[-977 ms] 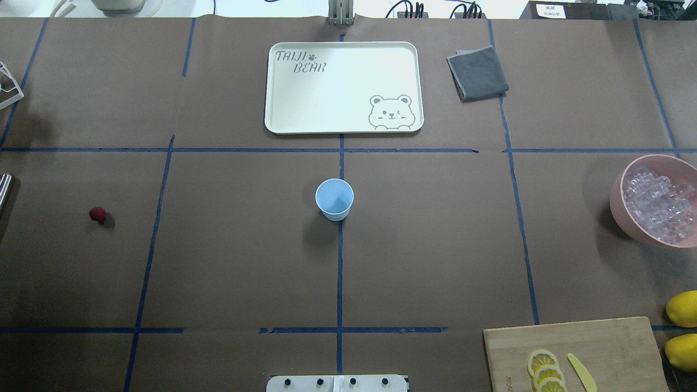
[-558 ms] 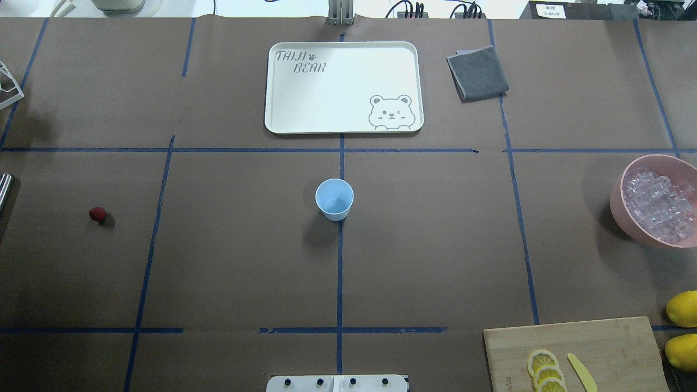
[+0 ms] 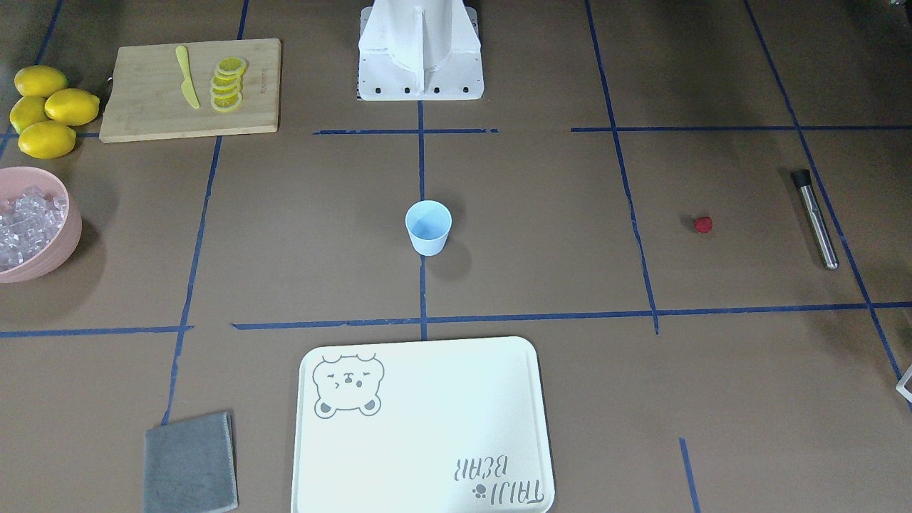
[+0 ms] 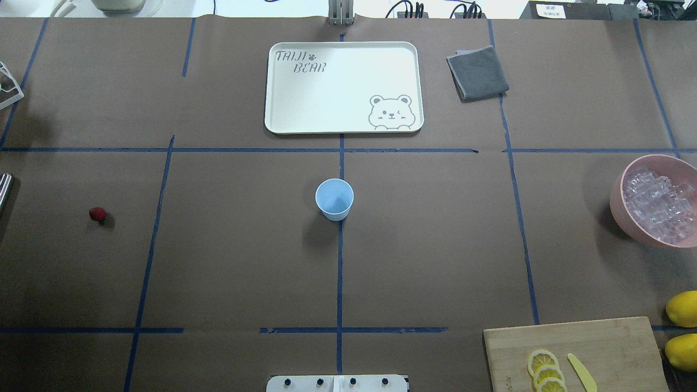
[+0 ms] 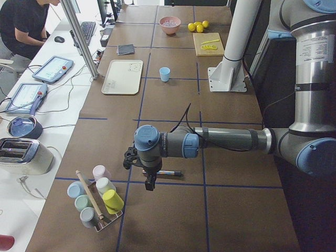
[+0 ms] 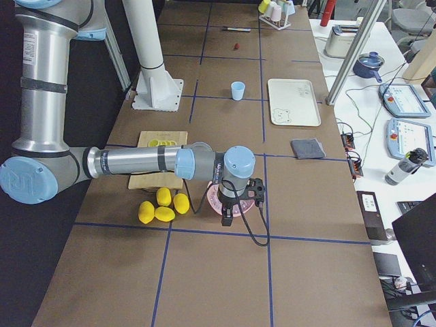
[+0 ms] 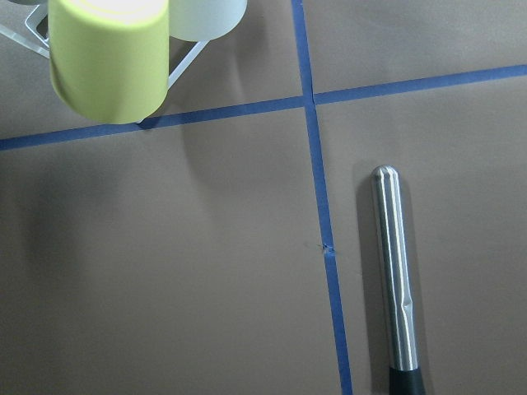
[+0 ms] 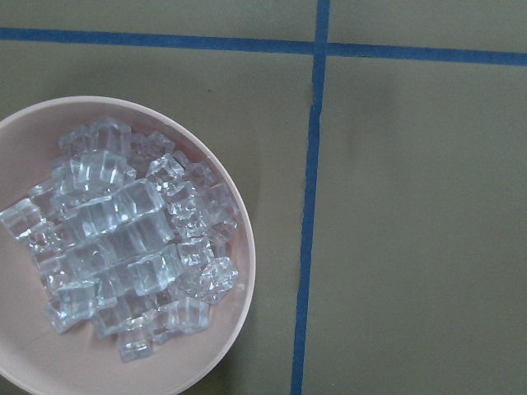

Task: Mash ice and strawberries in cup
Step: 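Move the right gripper over the pink bowl of ice cubes, then lower the right gripper into the bowl and grasp an ice cube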

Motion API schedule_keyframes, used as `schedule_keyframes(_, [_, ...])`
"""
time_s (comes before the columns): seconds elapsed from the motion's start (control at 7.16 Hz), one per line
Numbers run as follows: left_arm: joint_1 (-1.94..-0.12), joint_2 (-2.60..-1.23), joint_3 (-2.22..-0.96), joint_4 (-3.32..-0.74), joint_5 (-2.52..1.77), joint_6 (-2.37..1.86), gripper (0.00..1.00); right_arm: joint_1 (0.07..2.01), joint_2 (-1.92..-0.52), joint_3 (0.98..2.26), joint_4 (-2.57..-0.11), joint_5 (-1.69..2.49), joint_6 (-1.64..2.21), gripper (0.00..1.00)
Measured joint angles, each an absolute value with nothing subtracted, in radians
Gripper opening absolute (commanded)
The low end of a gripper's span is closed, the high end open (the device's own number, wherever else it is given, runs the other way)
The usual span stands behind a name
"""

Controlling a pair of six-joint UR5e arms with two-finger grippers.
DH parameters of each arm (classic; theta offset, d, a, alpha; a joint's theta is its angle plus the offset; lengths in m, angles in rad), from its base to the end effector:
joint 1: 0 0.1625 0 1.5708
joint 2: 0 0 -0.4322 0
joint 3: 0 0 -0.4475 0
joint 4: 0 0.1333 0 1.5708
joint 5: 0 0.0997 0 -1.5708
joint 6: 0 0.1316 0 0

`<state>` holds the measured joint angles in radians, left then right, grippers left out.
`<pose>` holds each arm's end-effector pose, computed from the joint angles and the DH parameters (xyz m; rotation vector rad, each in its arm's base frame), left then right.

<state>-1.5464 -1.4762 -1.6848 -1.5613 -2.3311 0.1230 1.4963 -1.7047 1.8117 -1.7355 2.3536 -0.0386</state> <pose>-0.0302 -0.5081 0.6785 0.0469 0.7596 0.1440 0.0045 -0.4831 0.6419 -0.0688 -0.7817 -0.0847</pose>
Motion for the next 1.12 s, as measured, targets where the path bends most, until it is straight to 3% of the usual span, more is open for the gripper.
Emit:
schedule_keyframes(0.42, [-1.526,-1.476,-1.688,-1.562,-2.332,0.12,1.0,1.404,-1.703,1.874,-1.696,2.383,0.223,0.96])
schedule_keyframes(0.7, [-1.525,-1.476,-1.689,-1.562,-2.332,0.12,1.0,1.283,-1.736,1.901,-1.509,2.351,0.535,0.89])
schedule_keyframes(1.12, [-1.525,-1.476,-1.688,-1.562,-2.332,0.12,1.0,1.169,-1.768,1.897,-1.382,2.319,0.787,0.87])
